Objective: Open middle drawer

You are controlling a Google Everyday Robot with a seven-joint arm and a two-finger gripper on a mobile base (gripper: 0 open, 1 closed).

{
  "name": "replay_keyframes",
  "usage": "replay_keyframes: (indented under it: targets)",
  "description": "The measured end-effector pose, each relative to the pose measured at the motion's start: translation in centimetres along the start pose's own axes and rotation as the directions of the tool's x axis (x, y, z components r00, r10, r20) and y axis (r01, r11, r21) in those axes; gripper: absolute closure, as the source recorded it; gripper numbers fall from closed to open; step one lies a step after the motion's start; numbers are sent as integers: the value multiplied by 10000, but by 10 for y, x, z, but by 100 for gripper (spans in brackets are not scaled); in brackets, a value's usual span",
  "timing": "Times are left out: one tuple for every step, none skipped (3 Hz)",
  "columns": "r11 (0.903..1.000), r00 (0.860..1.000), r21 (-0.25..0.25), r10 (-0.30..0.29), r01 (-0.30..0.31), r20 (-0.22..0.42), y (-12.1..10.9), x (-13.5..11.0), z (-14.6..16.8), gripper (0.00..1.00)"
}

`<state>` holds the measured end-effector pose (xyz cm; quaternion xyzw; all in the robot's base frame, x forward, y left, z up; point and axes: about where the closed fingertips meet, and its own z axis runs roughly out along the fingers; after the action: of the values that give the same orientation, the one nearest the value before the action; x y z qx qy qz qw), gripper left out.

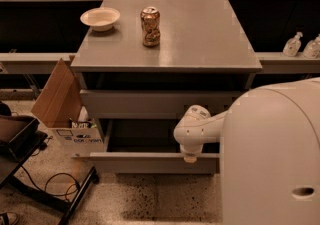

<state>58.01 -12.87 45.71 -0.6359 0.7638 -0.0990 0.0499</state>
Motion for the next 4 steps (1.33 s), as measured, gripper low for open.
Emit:
replay_keyframes:
  targets:
    - [10000,10000,-29,-5,5,-15,1,1,1,0]
    - [9995,9996,-233,223,-219,178,33,8,9,0]
    - [9995,9996,-233,223,-219,178,33,8,9,0]
    - [9994,9996,-252,220,-215,168,34,8,10,17]
